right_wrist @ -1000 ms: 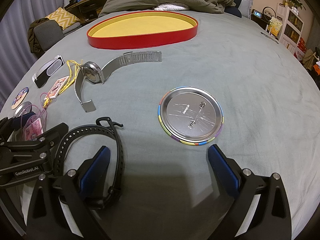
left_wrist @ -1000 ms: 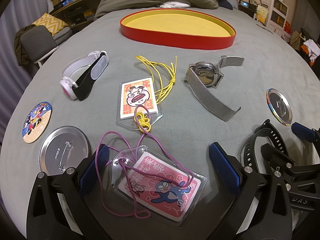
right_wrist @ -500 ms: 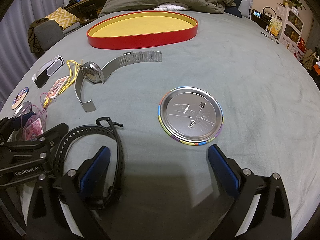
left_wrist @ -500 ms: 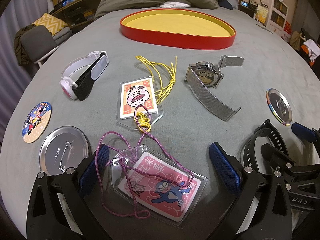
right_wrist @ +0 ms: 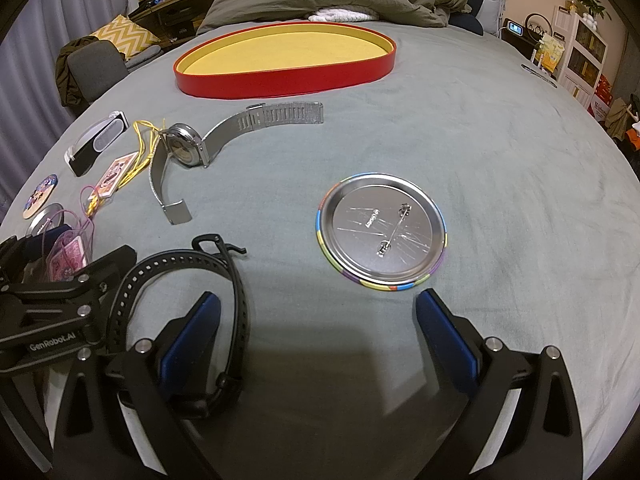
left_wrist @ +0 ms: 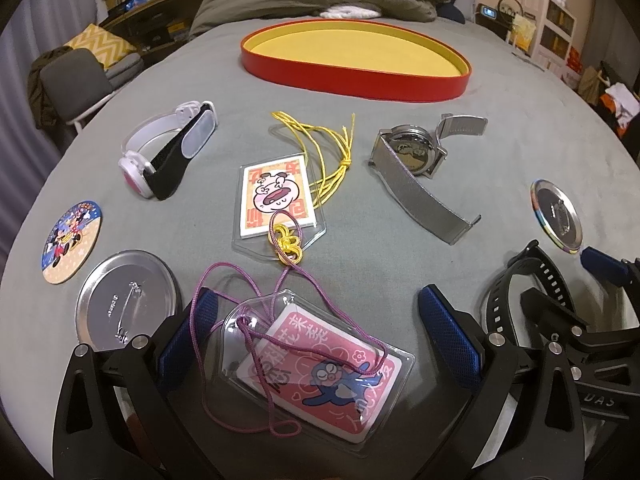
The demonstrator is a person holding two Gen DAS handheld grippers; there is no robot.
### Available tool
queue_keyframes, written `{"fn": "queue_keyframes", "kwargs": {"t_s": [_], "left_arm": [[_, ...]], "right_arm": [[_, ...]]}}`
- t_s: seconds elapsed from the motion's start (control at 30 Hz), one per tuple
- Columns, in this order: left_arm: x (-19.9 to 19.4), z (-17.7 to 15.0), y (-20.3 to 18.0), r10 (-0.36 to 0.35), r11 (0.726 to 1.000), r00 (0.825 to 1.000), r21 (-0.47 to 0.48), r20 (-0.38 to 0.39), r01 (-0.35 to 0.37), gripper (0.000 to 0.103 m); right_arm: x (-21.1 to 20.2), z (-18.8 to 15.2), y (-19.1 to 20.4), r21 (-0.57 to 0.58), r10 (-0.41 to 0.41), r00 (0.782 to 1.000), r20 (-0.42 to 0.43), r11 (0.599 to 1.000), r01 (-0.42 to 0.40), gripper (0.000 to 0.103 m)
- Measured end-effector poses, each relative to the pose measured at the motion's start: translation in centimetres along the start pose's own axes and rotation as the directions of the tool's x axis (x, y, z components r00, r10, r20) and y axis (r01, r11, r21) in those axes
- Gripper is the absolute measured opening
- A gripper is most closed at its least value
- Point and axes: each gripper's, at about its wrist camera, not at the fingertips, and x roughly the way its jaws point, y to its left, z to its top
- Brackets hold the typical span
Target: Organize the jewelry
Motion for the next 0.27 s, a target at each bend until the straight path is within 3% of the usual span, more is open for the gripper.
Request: {"fn": "queue_keyframes", "kwargs": {"t_s": [0.27], "left_arm": [[-0.17,-0.22,-0.15,0.008,1.000,1.000,0.004,0.006,-0.008,0.098]], "right_arm": [[0.00,0.01,-0.01,0.000,0.000,1.000,0.000,1.000,0.000,0.095]]}}
